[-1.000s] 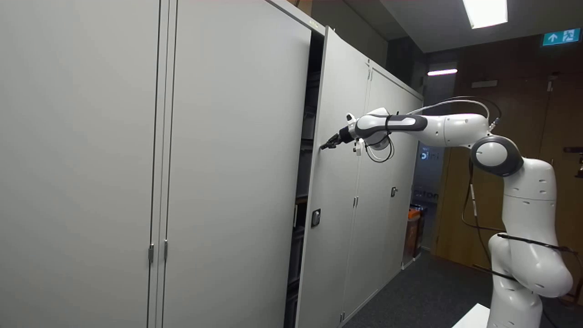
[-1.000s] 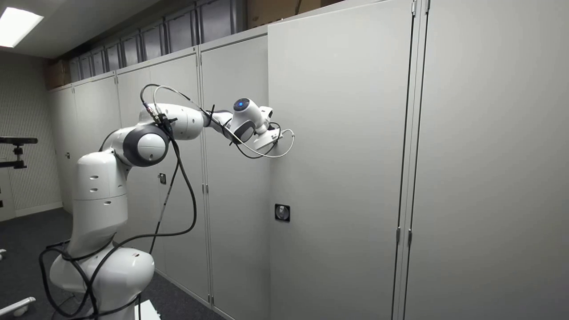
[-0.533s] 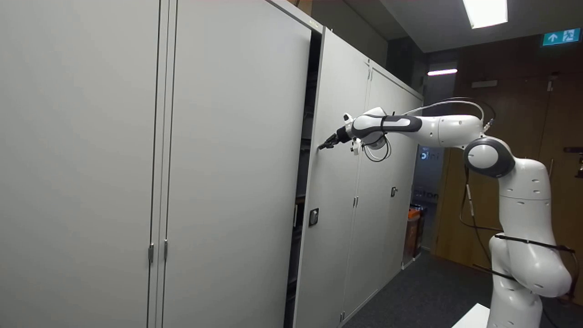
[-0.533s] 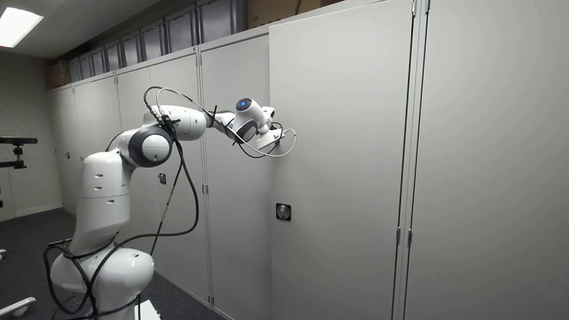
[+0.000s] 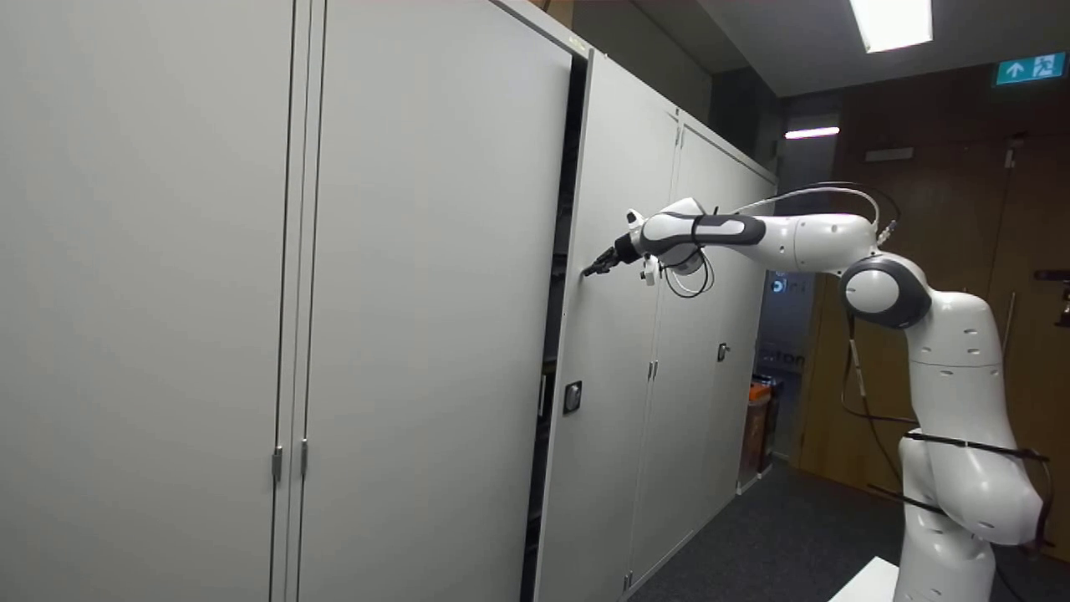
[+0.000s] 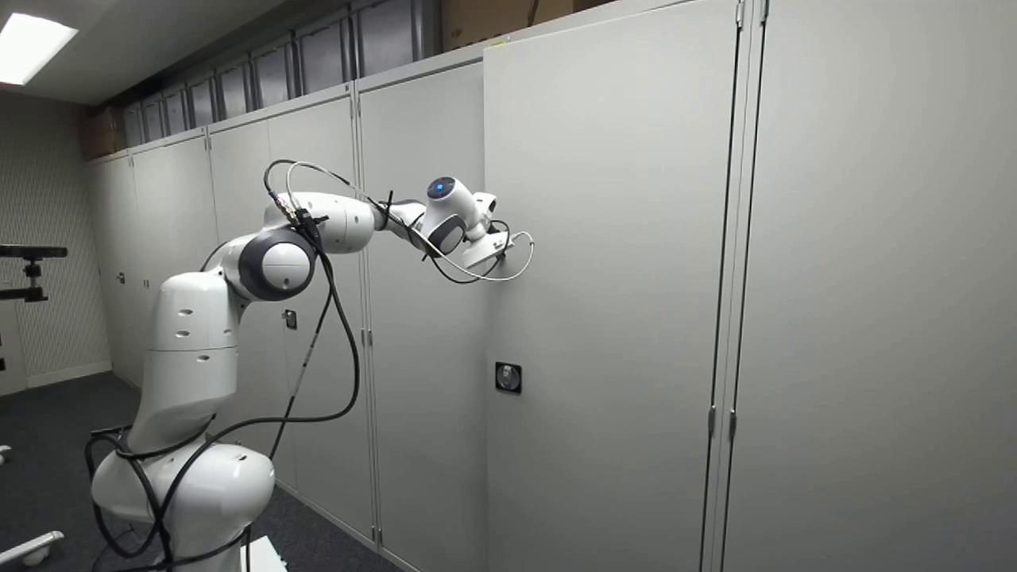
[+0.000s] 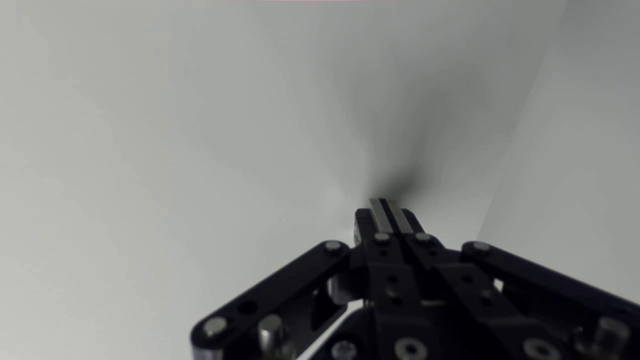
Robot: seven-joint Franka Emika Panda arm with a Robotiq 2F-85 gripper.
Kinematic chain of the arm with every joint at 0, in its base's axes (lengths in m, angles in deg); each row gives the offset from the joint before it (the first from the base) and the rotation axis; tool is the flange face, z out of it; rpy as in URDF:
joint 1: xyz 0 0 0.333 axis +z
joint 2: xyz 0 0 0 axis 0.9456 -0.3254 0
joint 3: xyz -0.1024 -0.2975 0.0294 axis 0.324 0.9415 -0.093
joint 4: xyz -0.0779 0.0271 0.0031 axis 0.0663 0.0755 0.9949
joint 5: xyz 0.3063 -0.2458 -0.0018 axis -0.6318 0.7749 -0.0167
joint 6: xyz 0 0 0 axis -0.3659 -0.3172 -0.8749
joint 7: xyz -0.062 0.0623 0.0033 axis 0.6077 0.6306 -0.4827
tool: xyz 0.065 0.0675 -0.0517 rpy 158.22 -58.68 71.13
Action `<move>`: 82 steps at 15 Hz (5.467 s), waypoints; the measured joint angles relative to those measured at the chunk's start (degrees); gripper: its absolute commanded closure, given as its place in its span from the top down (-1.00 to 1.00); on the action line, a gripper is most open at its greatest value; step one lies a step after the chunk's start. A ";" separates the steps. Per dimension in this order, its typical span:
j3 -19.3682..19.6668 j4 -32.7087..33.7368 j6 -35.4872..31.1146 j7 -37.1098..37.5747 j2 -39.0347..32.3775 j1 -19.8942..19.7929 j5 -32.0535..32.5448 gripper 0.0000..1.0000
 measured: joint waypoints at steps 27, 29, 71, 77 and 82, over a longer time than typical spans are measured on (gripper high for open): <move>-12.77 6.51 2.71 5.15 -4.24 -12.66 5.88 -1.00; -12.77 6.54 3.00 5.15 -4.31 -12.66 5.88 -1.00; -17.39 24.42 20.60 7.29 -14.65 -17.90 9.54 -1.00; -17.39 24.62 21.09 7.29 -15.03 -17.87 9.54 -1.00; -17.39 24.63 21.16 7.29 -15.09 -17.87 9.54 -1.00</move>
